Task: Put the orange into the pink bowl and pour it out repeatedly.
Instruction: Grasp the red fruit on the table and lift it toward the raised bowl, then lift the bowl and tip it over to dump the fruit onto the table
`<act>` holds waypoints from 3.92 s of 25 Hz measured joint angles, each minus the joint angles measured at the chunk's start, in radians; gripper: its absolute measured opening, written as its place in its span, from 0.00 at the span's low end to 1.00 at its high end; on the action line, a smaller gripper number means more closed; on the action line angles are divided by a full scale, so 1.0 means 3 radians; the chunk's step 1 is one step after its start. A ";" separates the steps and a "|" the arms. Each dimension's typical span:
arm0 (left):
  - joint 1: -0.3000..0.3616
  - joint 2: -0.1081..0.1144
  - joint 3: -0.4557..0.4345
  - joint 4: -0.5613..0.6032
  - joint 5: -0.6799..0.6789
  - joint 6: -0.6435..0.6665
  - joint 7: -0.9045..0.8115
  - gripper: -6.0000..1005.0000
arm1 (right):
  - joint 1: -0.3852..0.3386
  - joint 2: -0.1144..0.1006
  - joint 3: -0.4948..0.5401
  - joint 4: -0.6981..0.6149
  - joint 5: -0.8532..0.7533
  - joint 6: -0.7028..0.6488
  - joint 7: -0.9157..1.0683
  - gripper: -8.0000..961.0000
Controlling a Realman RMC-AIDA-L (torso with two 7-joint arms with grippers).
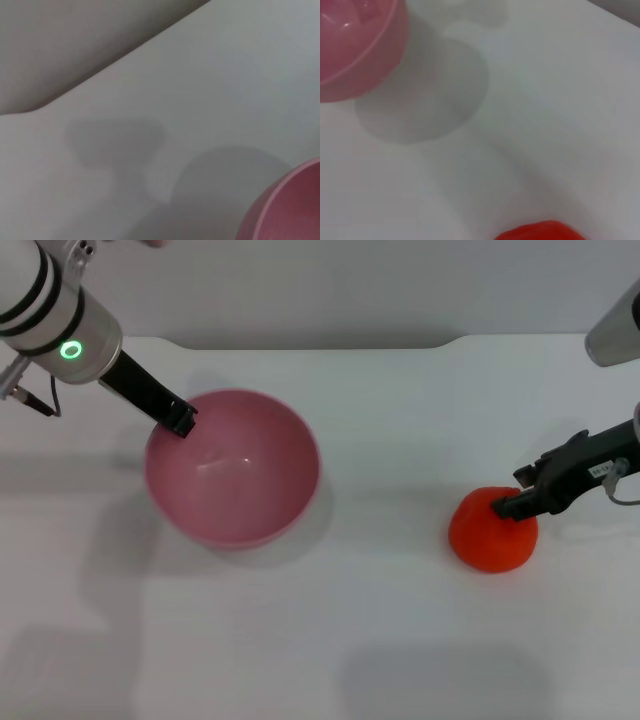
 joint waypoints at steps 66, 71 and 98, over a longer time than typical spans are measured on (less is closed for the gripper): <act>-0.0053 -0.0042 0.0267 -0.0005 -0.0308 -0.0180 0.0001 0.05 | -0.0390 0.0033 -0.0647 -0.1114 0.2327 0.0145 -0.0630 0.21; -0.0047 -0.0040 0.0276 -0.0003 -0.0308 -0.0176 0.0005 0.05 | -0.0405 0.0036 -0.0689 -0.1114 0.2331 0.0225 -0.0630 0.22; 0.0824 -0.0024 0.1294 0.0861 -0.0741 -0.1761 0.0305 0.05 | -0.1264 0.0036 -0.0055 -0.0292 0.4566 0.0379 -0.2575 0.56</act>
